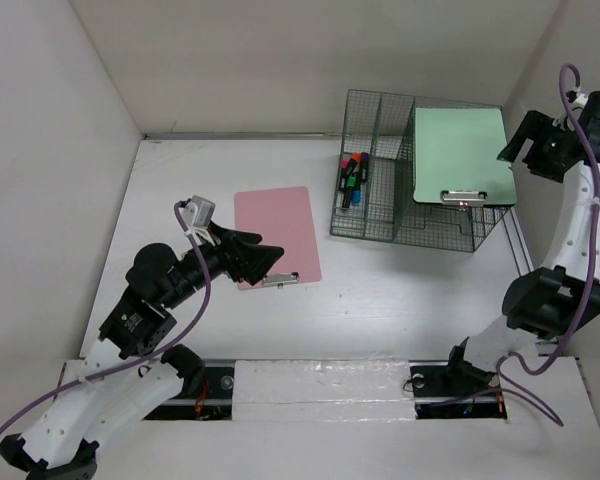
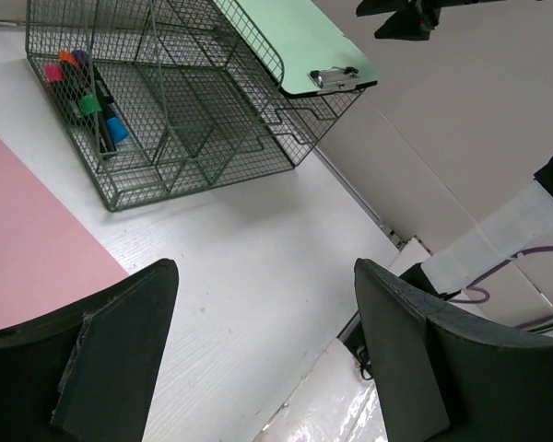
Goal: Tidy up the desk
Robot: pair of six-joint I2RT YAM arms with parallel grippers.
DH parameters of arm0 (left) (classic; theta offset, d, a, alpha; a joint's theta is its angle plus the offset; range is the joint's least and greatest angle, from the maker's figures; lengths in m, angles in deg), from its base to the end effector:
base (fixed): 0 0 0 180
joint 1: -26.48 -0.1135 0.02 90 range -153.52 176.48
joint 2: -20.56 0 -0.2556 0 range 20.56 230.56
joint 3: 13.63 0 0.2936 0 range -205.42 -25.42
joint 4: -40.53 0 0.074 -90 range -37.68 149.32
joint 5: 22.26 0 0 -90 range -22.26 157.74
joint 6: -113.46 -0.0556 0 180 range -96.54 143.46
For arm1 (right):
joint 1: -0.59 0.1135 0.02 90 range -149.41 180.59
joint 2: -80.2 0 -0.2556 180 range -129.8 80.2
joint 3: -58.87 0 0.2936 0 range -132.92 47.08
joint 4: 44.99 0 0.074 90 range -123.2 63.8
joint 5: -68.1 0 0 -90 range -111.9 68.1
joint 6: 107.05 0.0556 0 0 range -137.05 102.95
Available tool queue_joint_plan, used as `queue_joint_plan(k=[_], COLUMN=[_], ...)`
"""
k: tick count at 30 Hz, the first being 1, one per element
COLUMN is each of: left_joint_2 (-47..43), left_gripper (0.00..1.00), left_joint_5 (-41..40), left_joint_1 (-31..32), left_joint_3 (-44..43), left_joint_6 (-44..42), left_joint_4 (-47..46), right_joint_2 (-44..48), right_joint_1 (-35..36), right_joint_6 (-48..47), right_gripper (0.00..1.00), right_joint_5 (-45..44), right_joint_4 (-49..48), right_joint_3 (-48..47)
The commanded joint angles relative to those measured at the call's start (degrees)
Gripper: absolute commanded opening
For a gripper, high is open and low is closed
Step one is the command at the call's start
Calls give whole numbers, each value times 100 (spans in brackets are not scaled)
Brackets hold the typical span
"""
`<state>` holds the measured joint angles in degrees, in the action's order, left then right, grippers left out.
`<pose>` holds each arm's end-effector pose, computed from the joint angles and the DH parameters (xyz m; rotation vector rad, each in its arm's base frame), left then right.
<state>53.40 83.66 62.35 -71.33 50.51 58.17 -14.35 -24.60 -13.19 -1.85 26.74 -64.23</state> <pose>0.1516 -0.1284 0.3916 0.3589 1.5036 -1.0863 0.3612 -0.1488 0.4222 0.4014 2.2423 0.2126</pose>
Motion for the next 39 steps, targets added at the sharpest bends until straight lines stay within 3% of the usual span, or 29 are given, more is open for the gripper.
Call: queue_joint_plan(k=[1,7,9,10,12,13,14,17,22,23,29,33,36,38,39], left_joint_2=[12,170,214,327,468,626,723,1302,2496,2638,3693,4319,4740,5064,5066], left_gripper=[73,72,71,70,69,68,66,59,46,46,50,49,48,48,48], left_joint_5=[165,34,-98,-133,-98,-98,-55,-176,-896,-1255,-1529,-1962,-2224,-2443,-2445], left_joint_1=[-63,-63,-63,-63,-63,-63,-63,-2,419,524,692,754,754,754,754], left_joint_3=[-67,-76,-67,-76,-111,-85,-59,-198,-620,-751,-1042,-1165,-1218,-1262,-1262], left_joint_6=[55,90,73,29,-155,-208,-296,-708,-1149,-1219,-1650,-1799,-1843,-1939,-1940], left_joint_4=[-303,-207,-102,-23,276,355,521,1047,1568,1638,1612,1691,1691,1657,1657], right_joint_2=[603,1674,2227,2847,3474,4000,4240,4953,5279,5332,5332,5192,5235,5366,5367], right_joint_1=[163,583,865,1180,1507,1691,2093,2928,3906,4029,4900,5225,5226,5278,5331], right_joint_6=[176,519,659,730,1001,1081,1134,1328,1451,1442,1767,1505,1163,1117,1117], right_gripper=[89,92,80,51,13,2,0,0,0,0,0,3,14,31,31], right_joint_5=[-1114,-1925,-1944,-1883,-1725,-1620,-1514,-1452,-1136,-1100,-661,-555,-450,-441,-441], right_joint_4=[-255,-842,-1632,-1887,-2853,-3144,-3616,-4356,-5307,-5544,-7027,-7260,-7286,-7469,-7471], right_joint_3=[-348,-42,736,1073,1749,2431,2734,3877,5231,5581,6735,6956,7026,7253,7255])
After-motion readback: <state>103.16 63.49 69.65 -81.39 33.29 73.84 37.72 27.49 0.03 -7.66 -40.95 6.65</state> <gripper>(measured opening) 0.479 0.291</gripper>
